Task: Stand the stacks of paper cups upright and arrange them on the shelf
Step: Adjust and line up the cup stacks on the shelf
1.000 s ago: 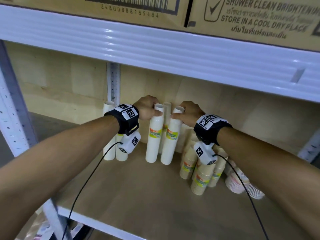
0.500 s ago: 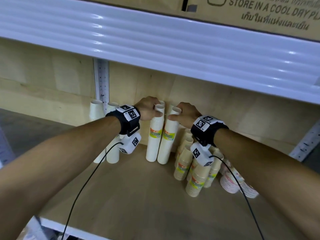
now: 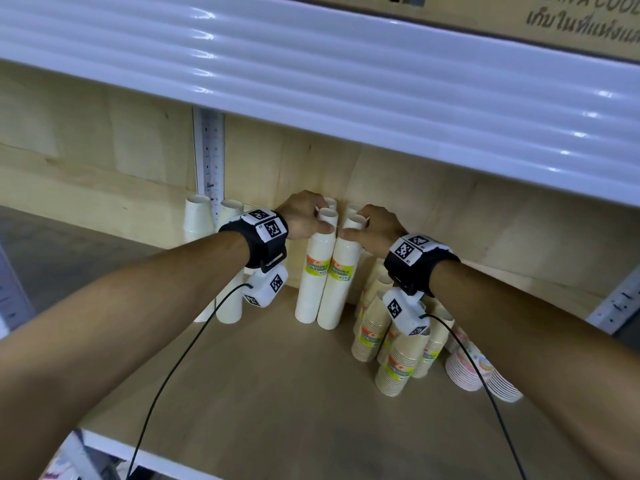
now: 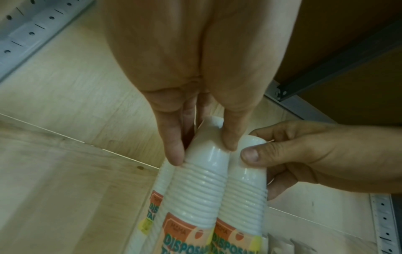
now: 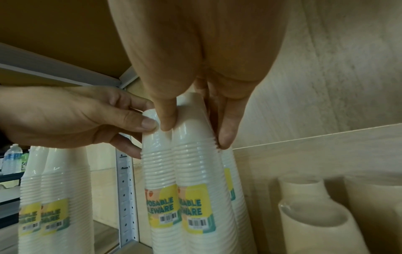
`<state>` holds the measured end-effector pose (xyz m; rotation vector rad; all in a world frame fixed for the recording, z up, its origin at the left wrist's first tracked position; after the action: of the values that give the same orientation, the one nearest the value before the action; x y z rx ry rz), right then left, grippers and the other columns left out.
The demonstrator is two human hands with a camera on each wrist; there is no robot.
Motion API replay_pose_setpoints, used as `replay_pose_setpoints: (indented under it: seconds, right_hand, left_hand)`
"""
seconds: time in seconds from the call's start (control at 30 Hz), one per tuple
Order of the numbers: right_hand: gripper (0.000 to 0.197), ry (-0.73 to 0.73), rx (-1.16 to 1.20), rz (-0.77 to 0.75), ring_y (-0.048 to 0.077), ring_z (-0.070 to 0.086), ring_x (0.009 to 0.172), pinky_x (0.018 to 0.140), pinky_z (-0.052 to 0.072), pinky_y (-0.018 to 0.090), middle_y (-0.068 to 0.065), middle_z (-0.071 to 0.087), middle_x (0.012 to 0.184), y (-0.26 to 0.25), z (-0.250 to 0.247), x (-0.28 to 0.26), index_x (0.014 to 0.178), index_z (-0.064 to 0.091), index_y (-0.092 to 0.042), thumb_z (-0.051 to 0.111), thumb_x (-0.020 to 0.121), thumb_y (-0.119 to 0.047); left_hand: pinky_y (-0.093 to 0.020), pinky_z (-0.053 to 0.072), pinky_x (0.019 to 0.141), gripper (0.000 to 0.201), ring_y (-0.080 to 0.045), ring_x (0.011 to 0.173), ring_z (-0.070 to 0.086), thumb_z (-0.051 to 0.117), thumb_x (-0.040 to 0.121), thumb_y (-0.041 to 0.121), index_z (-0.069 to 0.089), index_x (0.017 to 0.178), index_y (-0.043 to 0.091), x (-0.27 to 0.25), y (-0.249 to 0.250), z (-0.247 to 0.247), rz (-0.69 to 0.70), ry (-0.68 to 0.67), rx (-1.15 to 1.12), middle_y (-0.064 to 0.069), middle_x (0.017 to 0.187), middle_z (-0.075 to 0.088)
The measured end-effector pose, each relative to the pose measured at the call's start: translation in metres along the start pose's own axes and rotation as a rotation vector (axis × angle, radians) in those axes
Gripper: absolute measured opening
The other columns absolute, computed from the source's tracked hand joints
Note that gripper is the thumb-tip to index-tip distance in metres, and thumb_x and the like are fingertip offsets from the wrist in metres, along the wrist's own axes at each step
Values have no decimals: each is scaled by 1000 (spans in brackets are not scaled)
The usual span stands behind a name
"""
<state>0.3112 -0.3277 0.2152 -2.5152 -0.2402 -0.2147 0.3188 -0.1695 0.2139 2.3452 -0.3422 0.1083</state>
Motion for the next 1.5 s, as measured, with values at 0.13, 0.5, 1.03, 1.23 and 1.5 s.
replay_pose_setpoints:
  seconds: [0.13, 0.5, 1.03, 1.23, 1.5]
  right_hand:
    - [62, -6, 3, 10, 24, 61, 106, 91, 53, 44, 4, 60, 119, -1, -1, -1, 121, 56, -15, 76, 74, -50]
    - [60, 105, 61, -59, 8, 63, 82, 77, 52, 26, 0, 62, 106, -42, -37, 1, 117, 59, -14, 74, 75, -53]
    - [57, -22, 149, -262, 15, 59, 96, 83, 47, 26, 3, 63, 114, -152, 46, 5, 122, 58, -16, 74, 79, -50]
    - [74, -125, 181, -268, 16, 56, 100, 81, 41, 24, 4, 59, 122, -170, 91, 4, 135, 50, -17, 74, 76, -54]
    - [63, -183, 166, -290, 26, 61, 106, 90, 52, 38, 7, 62, 120, -179, 126, 3, 125, 54, -12, 77, 76, -45]
  left_hand:
    - [-41, 58, 84, 50, -22, 94, 66, 80, 75, 32, 62, 119, 15, -2, 2, -4, -19, 1, 19, -5, 107, 66]
    - [-29, 50, 91, 56, -17, 107, 60, 74, 81, 40, 58, 130, 17, -22, 23, -65, 1, 107, 133, -3, 124, 59]
    - [-29, 43, 97, 57, -21, 126, 50, 76, 82, 39, 55, 131, 19, -75, -40, -161, -216, 297, 230, -5, 137, 49]
    - [-27, 39, 99, 69, -22, 134, 43, 73, 86, 32, 41, 144, 16, -96, -84, -158, -323, 309, 181, -7, 148, 40]
    - [-20, 38, 79, 69, -19, 120, 52, 75, 83, 18, 43, 143, 11, -107, -114, -136, -361, 257, 129, -4, 141, 51]
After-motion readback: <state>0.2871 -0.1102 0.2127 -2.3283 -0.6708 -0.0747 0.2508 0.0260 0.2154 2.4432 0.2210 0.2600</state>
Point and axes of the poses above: each hand's wrist, its own x-axis towards the middle knuckle, its own z-axis out of the palm, y = z × x, the point moved 9 cm from there along x, towards the middle knuckle
